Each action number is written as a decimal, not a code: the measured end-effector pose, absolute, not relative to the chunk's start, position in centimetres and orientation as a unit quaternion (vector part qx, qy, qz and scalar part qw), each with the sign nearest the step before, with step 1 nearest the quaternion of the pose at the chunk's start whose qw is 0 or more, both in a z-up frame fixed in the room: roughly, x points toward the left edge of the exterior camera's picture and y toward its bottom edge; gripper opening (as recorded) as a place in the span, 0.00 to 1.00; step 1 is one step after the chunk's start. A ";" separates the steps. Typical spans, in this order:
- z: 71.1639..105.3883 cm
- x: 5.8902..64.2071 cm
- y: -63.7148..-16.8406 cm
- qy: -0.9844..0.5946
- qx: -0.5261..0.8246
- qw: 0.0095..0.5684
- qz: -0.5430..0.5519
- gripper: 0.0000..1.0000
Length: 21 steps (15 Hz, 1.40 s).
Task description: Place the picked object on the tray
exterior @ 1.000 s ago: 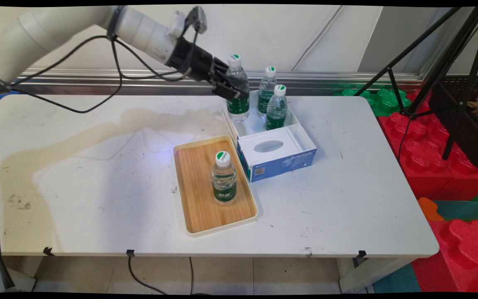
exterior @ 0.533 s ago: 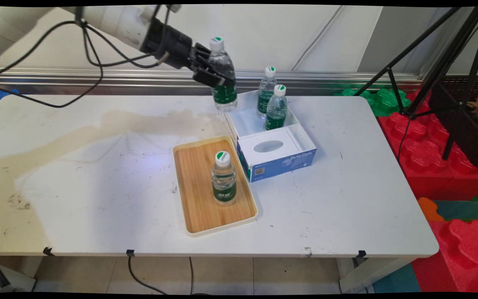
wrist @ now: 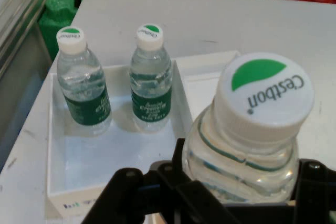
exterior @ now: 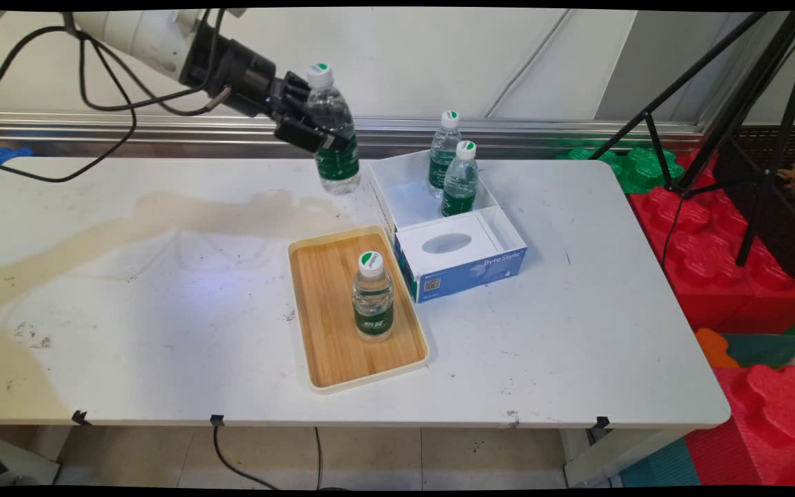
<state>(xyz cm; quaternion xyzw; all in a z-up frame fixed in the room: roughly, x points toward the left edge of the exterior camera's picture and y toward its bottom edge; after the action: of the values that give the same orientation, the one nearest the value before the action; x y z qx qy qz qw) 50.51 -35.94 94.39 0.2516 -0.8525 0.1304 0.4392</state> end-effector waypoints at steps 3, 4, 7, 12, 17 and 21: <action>93.7 50.7 -34.7 -0.857 0.250 0.432 0.126 0.00; 93.2 50.6 -34.3 -0.859 0.250 0.429 0.123 0.00; 91.8 50.4 -33.7 -0.864 0.249 0.422 0.117 0.00; 88.4 49.2 -33.8 -0.875 0.239 0.407 0.107 0.00; 84.8 47.1 -34.9 -0.880 0.238 0.399 0.101 0.00; 82.7 45.6 -36.4 -0.879 0.240 0.397 0.106 0.00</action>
<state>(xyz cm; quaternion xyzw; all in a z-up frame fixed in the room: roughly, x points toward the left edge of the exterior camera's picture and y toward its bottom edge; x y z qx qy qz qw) 45.60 -36.36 82.73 0.2398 -0.8794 0.1057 0.3974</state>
